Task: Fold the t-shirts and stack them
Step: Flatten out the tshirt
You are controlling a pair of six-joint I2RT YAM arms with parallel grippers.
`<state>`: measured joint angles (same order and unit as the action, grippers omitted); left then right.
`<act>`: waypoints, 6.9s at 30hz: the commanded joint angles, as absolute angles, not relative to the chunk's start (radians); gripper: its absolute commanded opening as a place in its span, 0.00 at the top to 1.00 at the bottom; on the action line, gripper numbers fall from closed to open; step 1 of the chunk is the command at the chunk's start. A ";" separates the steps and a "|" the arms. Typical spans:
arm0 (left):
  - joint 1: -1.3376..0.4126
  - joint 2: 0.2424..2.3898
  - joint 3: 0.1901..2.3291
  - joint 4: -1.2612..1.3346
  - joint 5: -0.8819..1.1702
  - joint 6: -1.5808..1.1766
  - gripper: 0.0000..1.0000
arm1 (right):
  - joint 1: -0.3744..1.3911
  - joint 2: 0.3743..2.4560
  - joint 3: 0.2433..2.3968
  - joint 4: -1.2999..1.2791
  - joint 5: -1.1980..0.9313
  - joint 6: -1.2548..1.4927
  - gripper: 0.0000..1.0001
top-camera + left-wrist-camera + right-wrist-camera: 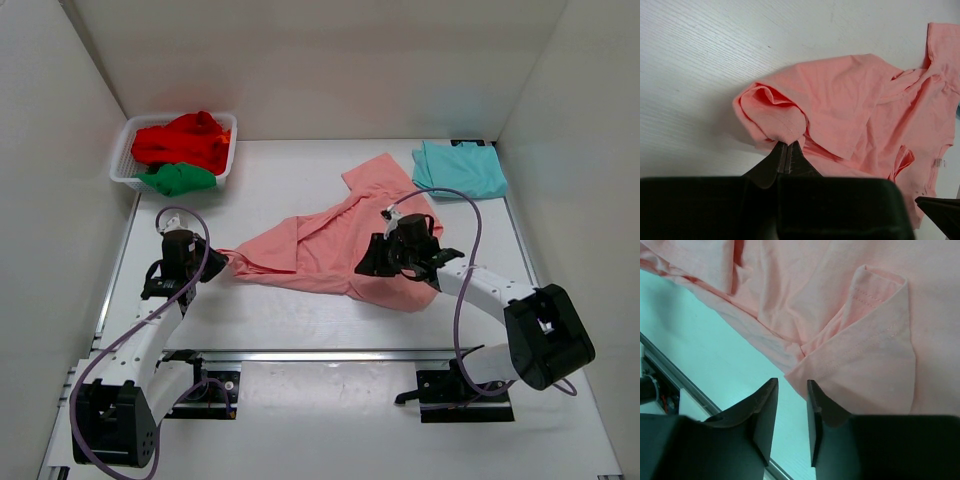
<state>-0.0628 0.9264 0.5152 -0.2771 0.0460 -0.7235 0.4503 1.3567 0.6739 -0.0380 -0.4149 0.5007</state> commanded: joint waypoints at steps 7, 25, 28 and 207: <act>-0.068 0.897 0.515 -0.265 0.066 -0.735 1.00 | 0.569 1.408 0.729 -0.061 -0.290 0.456 0.57; -0.067 0.900 0.511 -0.258 0.061 -0.729 1.00 | 0.565 1.465 0.738 -0.074 -0.212 0.440 0.79; -0.066 0.899 0.518 -0.262 0.057 -0.735 1.00 | 0.571 1.462 0.736 -0.075 -0.213 0.449 0.78; 0.018 0.995 1.051 -0.344 0.198 -0.876 1.00 | -0.123 1.000 1.682 -0.434 -0.494 0.209 1.00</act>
<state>0.0177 0.9676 1.0168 -0.4255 0.1585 -0.8799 -0.1135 0.9146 1.7351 -0.4854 -0.5156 0.2646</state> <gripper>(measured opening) 0.014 0.007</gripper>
